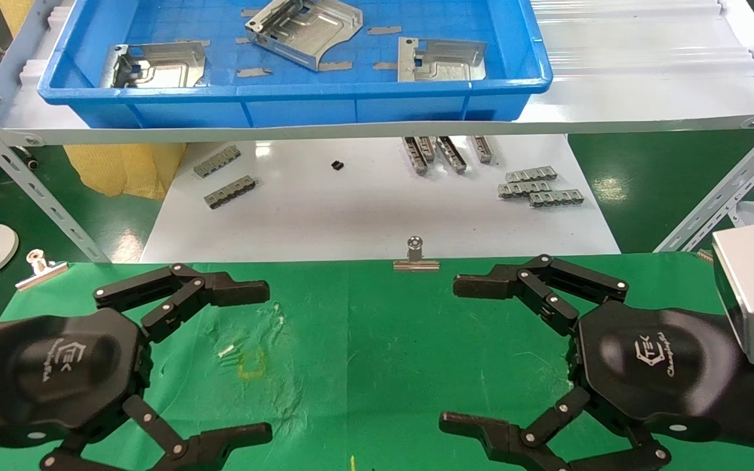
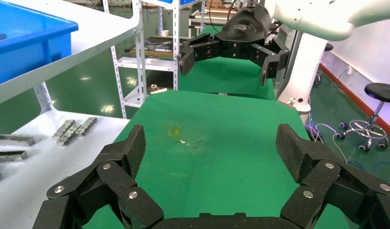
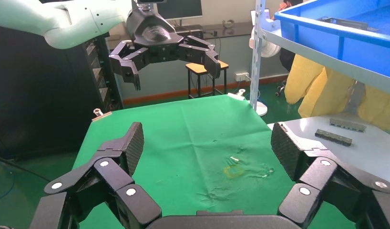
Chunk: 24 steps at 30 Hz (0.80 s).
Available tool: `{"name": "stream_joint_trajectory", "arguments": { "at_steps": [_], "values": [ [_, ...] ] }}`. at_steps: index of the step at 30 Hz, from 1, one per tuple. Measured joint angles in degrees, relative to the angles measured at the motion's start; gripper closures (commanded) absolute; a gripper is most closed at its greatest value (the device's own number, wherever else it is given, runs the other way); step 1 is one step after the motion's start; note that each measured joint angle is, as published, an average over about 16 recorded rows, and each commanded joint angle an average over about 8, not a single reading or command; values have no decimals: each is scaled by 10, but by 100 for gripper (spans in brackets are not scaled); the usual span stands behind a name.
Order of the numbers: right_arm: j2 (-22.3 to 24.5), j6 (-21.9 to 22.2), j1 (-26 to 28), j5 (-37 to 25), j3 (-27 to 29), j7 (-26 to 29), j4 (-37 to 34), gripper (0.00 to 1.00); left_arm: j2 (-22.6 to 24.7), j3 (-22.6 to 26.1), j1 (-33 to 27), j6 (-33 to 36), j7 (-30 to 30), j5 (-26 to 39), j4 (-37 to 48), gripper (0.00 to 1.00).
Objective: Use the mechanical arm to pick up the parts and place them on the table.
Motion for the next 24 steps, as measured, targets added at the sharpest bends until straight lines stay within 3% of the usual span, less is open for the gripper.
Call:
{"name": "stream_joint_trajectory", "arguments": {
  "at_steps": [6,7,13,14,15,21,22,24],
  "values": [
    [0,0,0,0,0,0,0,100,0,0,0,0,0,0,0,0],
    [0,0,0,0,0,0,0,92,0,0,0,0,0,0,0,0],
    [0,0,0,0,0,0,0,17,0,0,0,0,0,0,0,0],
    [0,0,0,0,0,0,0,11,0,0,0,0,0,0,0,0],
    [0,0,0,0,0,0,0,19,0,0,0,0,0,0,0,0],
    [0,0,0,0,0,0,0,94,0,0,0,0,0,0,0,0],
    [0,0,0,0,0,0,0,100,0,0,0,0,0,0,0,0],
    [0,0,0,0,0,0,0,100,0,0,0,0,0,0,0,0]
  ]
}}
